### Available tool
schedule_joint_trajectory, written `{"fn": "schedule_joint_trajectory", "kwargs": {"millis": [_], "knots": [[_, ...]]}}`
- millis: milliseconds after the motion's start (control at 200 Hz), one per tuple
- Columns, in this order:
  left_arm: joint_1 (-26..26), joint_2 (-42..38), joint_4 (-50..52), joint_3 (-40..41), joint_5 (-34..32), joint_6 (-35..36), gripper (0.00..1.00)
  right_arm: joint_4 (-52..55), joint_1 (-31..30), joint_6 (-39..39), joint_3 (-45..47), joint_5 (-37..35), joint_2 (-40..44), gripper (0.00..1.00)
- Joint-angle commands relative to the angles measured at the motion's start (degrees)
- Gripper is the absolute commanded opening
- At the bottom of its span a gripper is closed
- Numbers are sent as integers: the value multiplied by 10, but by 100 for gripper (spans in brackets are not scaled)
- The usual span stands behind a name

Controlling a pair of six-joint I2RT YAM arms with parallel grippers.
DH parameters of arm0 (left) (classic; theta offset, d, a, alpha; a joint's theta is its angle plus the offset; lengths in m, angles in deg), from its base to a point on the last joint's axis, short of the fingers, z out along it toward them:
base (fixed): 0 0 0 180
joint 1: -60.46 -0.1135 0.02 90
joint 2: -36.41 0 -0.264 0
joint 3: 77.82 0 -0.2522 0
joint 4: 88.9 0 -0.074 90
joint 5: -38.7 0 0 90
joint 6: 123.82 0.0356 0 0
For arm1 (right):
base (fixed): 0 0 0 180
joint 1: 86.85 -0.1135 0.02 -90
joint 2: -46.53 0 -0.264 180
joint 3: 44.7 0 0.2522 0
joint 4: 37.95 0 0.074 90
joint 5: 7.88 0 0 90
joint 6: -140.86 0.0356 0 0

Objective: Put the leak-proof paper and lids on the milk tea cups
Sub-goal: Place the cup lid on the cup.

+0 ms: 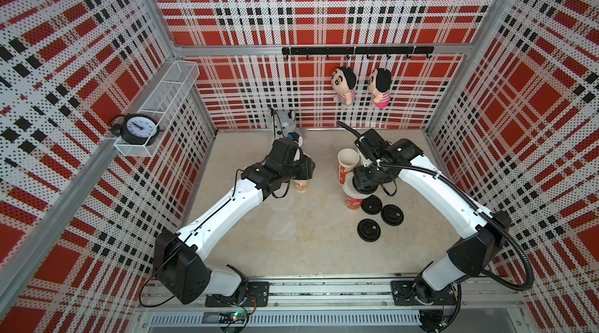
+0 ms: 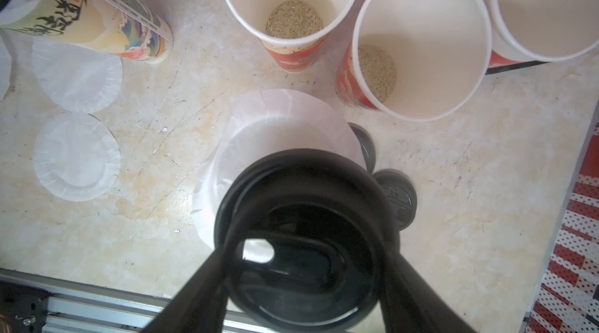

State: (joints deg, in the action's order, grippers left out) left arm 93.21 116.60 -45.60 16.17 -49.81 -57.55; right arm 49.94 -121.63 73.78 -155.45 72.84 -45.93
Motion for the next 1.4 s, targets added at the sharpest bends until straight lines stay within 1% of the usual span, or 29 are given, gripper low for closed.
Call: {"fn": "schedule_joint_trajectory", "kwargs": {"millis": [0, 571, 822, 1398], "knots": [[6, -16, -12, 11, -4, 5, 58, 7, -5, -16, -15, 0, -15, 69], [13, -12, -12, 9, -8, 3, 58, -27, -5, -20, -11, 41, -40, 69], [13, -9, -11, 8, -8, 4, 58, -30, -5, -20, -7, 41, -47, 70], [15, -6, -7, 5, -6, 6, 58, -23, -4, -12, -8, 8, -53, 75]]}}
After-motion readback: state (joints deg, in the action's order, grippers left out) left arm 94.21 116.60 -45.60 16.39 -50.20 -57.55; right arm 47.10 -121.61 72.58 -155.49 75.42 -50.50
